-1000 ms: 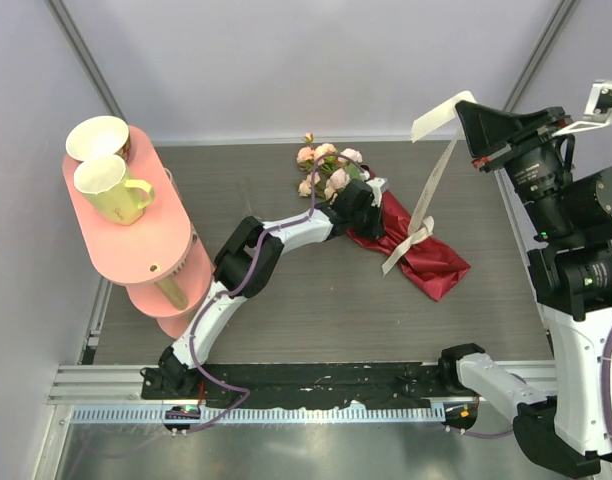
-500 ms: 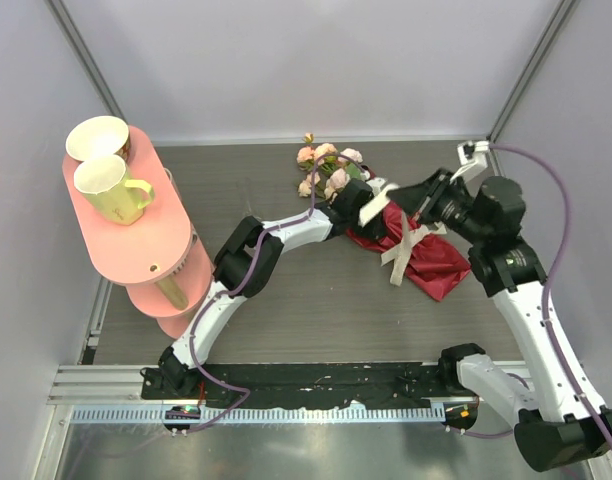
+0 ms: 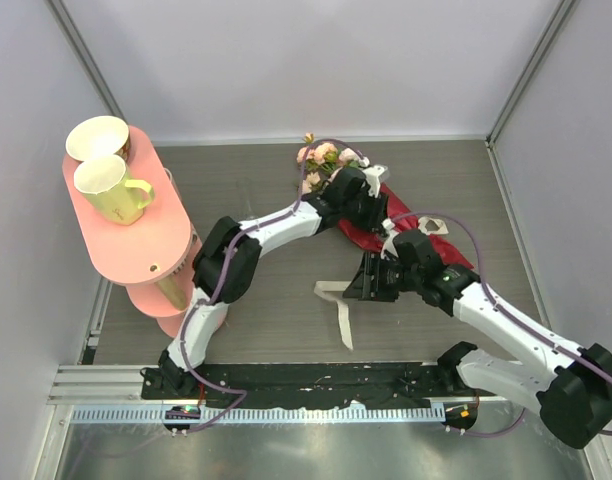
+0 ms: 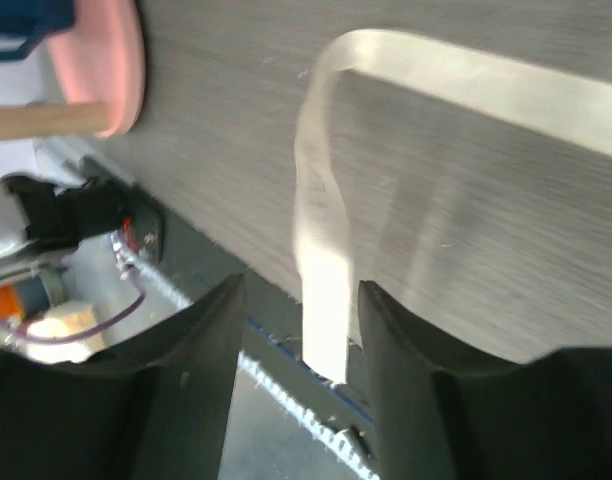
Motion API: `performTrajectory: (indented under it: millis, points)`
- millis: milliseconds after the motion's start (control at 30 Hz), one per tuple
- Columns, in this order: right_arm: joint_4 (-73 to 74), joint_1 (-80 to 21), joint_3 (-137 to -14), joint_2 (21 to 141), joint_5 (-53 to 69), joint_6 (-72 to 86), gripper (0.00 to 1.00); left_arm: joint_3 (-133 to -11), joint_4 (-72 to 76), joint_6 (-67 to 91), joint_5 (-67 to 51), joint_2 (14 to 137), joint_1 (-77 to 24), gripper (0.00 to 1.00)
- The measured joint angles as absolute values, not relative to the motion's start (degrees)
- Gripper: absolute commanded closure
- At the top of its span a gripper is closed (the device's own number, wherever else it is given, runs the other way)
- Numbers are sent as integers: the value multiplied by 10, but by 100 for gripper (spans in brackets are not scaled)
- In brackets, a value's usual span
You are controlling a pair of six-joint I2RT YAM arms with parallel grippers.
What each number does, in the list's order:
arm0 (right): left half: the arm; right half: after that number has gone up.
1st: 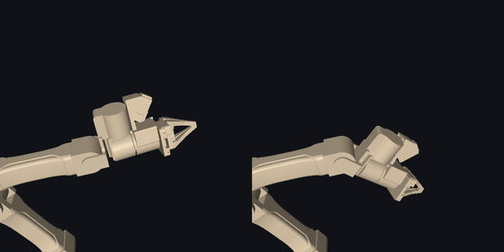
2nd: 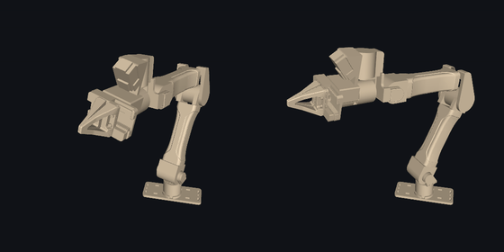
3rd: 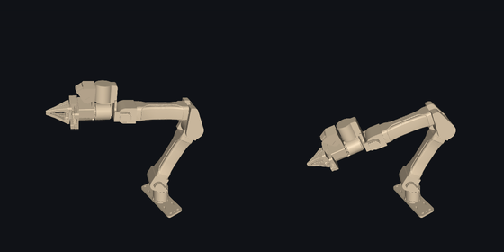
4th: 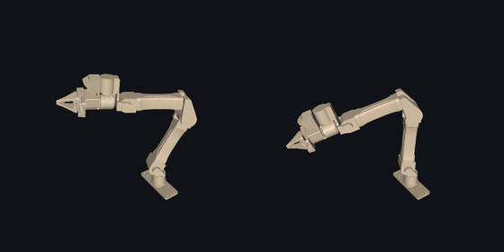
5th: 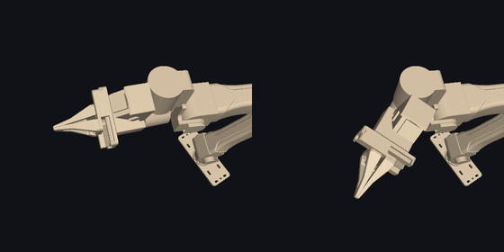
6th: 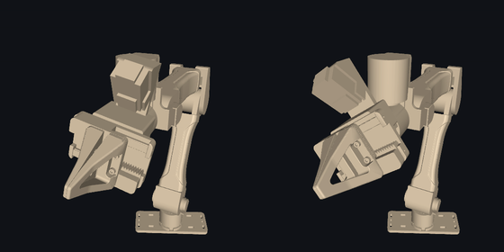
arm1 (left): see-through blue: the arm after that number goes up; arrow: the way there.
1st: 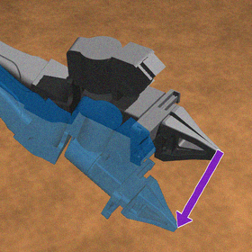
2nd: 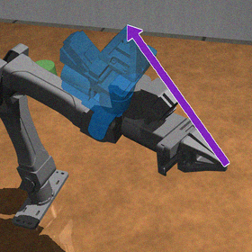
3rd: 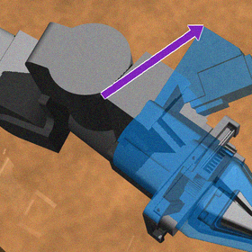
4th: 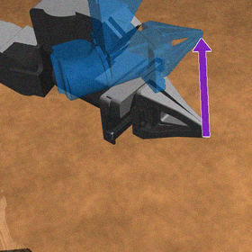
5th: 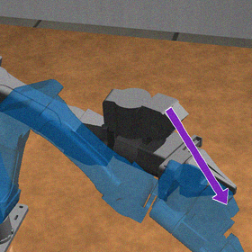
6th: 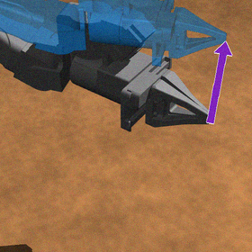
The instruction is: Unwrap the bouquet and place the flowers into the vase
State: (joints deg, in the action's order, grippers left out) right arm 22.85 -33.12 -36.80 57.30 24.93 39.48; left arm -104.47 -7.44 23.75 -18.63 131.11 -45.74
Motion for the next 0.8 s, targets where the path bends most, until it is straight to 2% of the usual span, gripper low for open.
performTrajectory:
  millis: [100, 200, 267, 333, 367, 467, 533, 800]
  points:
    - [274, -319, -389, 564, 183, 381, 26, -1013, -75, 225, -196, 1254, -457, 51]
    - [311, -260, -441, 555, 93, 376, 26, -980, -62, 218, -204, 1200, -457, 50]
    - [314, -185, -474, 555, 40, 376, 27, -967, -46, 216, -211, 1179, -456, 50]
    - [309, -129, -491, 565, 5, 376, 30, -961, -26, 216, -216, 1174, -456, 53]
    - [304, -98, -497, 575, -14, 376, 36, -959, -17, 216, -220, 1175, -456, 54]
    - [282, -43, -497, 609, -55, 379, 53, -953, 11, 221, -232, 1191, -456, 55]
    - [256, -22, -489, 626, -71, 380, 54, -955, 27, 224, -239, 1213, -456, 53]
    - [136, 18, -468, 735, -52, 380, 45, -1051, -17, 238, -253, 1368, -456, 52]
